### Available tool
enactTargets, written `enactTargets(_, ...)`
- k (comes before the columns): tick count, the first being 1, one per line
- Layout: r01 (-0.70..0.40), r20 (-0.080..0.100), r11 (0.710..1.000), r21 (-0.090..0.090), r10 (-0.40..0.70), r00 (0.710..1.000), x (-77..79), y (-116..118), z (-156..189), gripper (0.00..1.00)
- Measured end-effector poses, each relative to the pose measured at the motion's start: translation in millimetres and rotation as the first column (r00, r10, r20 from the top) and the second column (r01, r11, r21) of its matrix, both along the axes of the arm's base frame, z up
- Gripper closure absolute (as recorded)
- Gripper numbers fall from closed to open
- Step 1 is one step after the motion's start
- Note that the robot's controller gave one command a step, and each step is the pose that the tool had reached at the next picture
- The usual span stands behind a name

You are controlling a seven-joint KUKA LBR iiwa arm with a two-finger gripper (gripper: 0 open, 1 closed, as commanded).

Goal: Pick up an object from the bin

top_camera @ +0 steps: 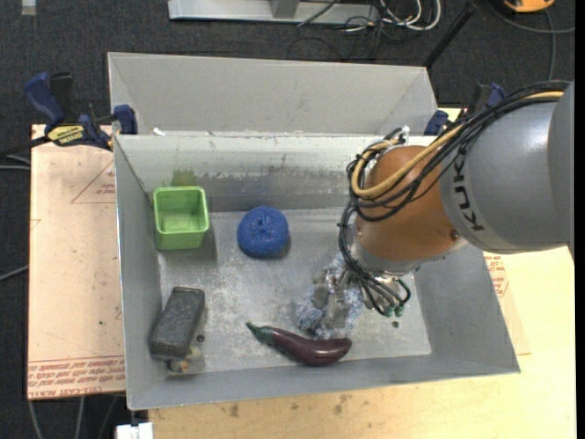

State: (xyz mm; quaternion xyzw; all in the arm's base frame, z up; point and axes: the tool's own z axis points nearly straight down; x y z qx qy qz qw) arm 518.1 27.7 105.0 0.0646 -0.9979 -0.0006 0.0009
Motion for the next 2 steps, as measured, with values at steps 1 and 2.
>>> enactTargets(1, 0.0, 0.0, 1.0, 0.0, 0.0, 1.0, 0.0, 0, 0, 1.0)
enactTargets(2, 0.032, 0.003, 1.0, 0.0, -0.032, 0.999, -10.4, -10, 110, 1.0)
